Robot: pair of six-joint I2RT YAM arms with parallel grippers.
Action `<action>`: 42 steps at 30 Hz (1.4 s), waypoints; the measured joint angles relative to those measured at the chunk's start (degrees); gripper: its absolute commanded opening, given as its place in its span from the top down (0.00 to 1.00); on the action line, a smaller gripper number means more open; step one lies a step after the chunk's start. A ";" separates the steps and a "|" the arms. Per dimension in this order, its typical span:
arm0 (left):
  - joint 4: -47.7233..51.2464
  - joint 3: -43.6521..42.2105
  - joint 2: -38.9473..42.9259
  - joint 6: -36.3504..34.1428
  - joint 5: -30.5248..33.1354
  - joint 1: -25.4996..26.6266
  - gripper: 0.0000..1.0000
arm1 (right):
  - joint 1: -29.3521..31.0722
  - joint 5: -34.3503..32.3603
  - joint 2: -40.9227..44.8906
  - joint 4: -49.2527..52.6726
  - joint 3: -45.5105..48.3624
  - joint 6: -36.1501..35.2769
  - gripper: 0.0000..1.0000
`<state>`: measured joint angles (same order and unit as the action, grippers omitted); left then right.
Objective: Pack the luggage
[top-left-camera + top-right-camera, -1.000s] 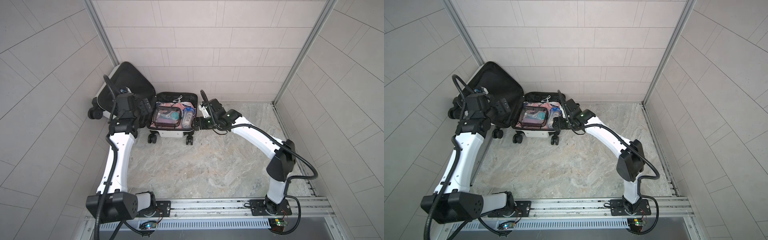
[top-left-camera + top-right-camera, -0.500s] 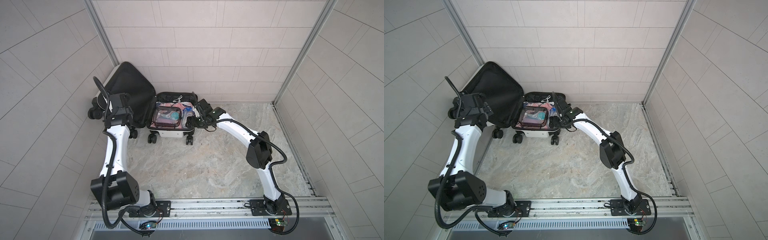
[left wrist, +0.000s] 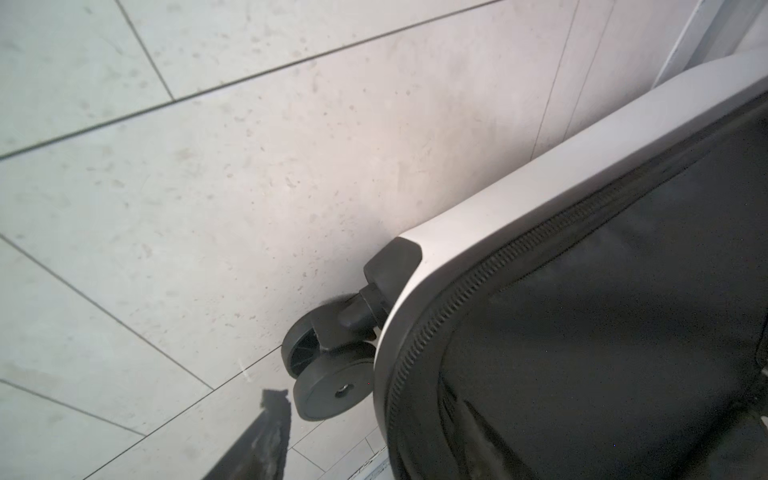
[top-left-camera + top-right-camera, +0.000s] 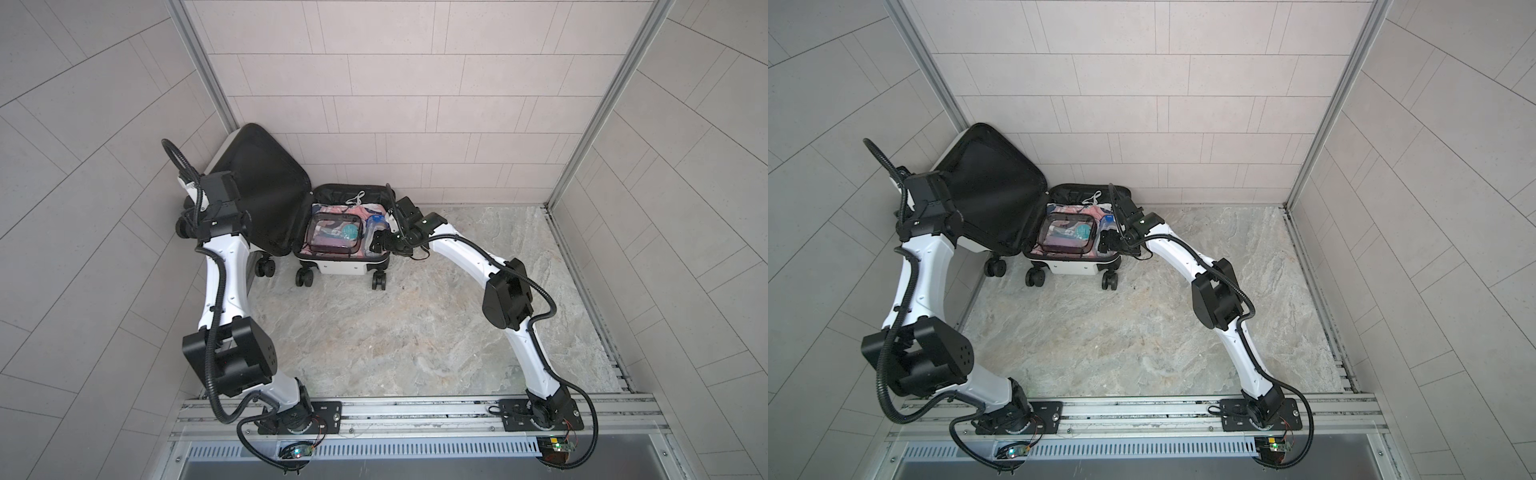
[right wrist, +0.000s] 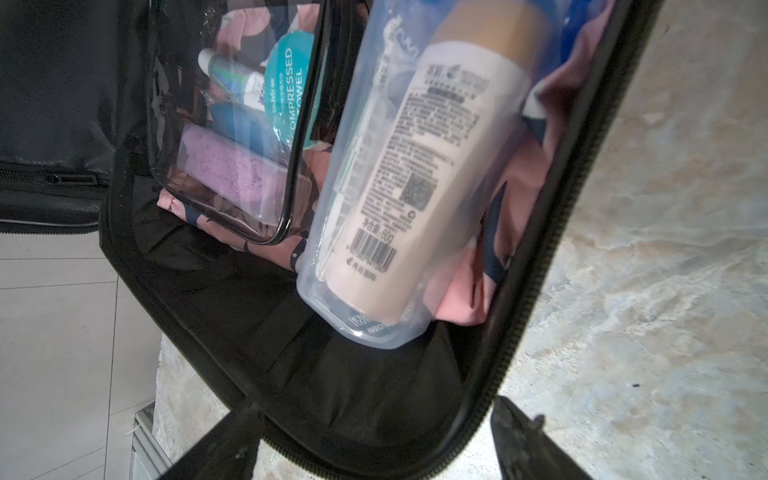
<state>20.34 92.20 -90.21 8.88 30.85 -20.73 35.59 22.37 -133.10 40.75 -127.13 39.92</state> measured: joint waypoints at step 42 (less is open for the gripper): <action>1.68 5.07 -3.87 0.26 -6.14 -0.94 1.00 | -8.33 2.49 -1.95 -5.09 2.97 4.31 0.56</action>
<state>22.02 97.27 -94.08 9.15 24.71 -21.67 27.27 24.86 -135.04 35.66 -124.16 44.23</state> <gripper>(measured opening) 0.143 0.442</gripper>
